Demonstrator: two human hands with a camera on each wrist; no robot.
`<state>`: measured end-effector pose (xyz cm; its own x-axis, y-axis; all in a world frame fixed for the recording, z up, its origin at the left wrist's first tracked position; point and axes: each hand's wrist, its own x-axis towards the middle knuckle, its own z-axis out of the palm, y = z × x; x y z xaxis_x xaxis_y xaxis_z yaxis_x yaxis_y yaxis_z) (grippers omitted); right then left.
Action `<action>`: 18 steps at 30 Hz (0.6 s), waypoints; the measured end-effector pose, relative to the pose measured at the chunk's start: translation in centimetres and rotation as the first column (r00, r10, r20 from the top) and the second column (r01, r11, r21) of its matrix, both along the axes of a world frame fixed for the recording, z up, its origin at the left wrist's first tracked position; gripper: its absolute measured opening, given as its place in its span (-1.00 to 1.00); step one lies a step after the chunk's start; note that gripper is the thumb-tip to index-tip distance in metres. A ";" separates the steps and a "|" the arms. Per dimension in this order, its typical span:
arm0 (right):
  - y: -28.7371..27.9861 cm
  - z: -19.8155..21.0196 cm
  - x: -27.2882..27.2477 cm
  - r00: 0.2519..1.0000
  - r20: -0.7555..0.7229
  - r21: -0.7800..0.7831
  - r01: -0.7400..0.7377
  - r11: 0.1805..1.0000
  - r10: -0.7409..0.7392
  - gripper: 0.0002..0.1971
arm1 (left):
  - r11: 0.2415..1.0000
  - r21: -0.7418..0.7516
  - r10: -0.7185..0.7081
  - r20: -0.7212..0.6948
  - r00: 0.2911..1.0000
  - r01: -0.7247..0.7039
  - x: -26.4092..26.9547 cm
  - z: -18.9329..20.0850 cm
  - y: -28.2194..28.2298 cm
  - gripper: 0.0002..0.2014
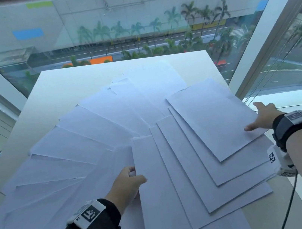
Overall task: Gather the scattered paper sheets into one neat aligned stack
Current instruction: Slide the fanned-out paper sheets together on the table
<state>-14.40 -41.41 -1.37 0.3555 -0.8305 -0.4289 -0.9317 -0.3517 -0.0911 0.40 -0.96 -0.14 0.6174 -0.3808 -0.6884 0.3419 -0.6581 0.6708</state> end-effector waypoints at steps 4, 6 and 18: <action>1.0 -1.0 1.0 0.993 0.099 0.026 0.069 0.997 -0.071 -0.09 | 0.999 -0.040 -0.034 0.005 0.999 0.034 -0.2 -0.3 0.3 -0.68; 1.7 -1.5 1.4 0.994 0.096 0.036 0.041 0.999 -0.044 -0.12 | 0.998 -0.045 -0.035 0.002 0.999 0.035 -0.2 -0.4 0.6 -0.74; 5.8 0.4 1.0 0.997 0.052 0.075 -0.068 0.995 0.064 0.00 | 0.996 -0.093 -0.008 -0.101 0.995 -0.002 0.1 0.4 2.1 -0.73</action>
